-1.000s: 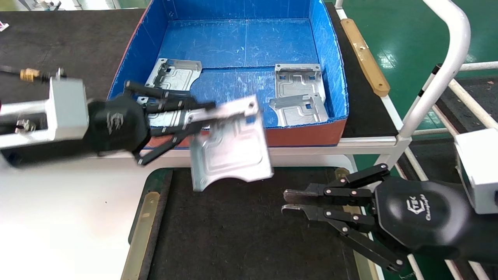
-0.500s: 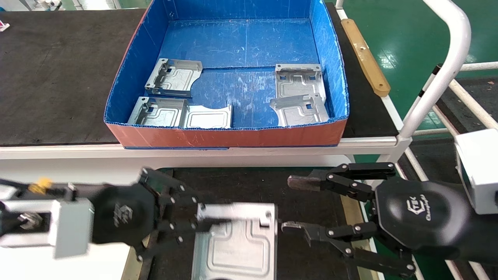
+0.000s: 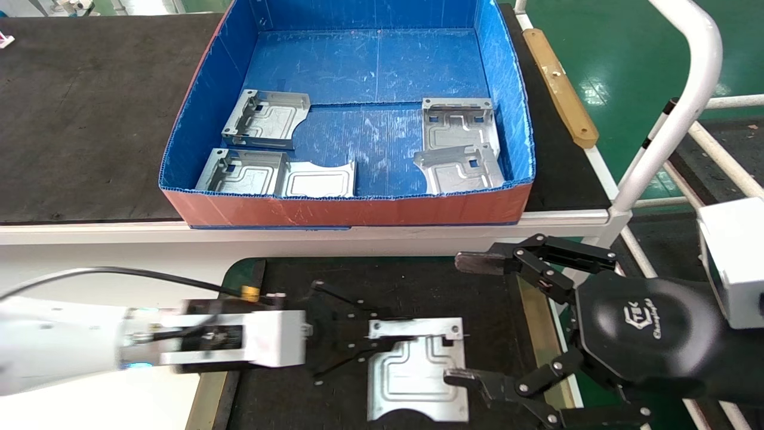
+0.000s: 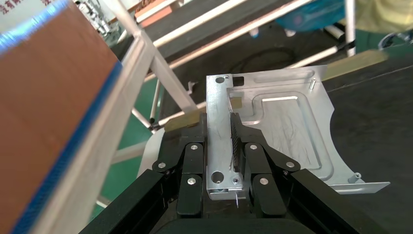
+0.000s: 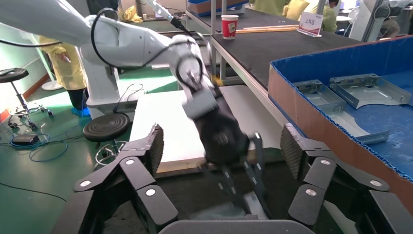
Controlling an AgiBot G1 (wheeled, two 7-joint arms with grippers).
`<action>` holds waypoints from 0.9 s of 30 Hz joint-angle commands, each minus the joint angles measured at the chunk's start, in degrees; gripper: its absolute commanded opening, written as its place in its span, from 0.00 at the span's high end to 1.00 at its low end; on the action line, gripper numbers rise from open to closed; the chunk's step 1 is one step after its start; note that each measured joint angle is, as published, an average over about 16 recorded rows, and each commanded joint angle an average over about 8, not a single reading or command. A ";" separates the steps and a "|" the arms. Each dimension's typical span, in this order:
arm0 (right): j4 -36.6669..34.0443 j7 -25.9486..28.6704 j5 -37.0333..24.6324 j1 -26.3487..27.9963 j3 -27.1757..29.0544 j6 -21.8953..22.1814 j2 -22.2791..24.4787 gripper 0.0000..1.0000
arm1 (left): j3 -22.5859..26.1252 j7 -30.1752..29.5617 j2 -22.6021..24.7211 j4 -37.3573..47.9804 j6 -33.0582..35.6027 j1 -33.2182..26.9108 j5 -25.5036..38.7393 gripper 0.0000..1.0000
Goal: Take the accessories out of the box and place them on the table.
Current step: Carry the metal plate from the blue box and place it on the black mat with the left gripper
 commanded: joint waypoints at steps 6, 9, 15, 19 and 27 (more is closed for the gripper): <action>0.00 0.00 0.00 0.00 0.00 0.00 0.00 0.00 | 1.19 2.82 6.80 5.53 -6.10 0.00 2.59 1.00; 0.00 0.00 0.00 0.00 -0.01 0.00 0.00 0.00 | 1.62 4.35 10.33 8.92 -8.97 -0.42 3.60 1.00; 0.00 -0.01 0.01 0.00 -0.01 0.00 0.00 0.00 | 2.14 7.62 17.12 16.64 -13.41 -1.91 4.80 1.00; 0.00 -0.01 0.01 0.00 -0.01 0.01 0.01 0.00 | 2.45 9.43 19.84 20.63 -15.16 -2.92 4.85 1.00; 0.00 -0.01 0.01 0.00 -0.02 0.01 0.01 0.00 | 4.29 10.81 21.13 22.97 -17.27 -3.98 3.35 1.00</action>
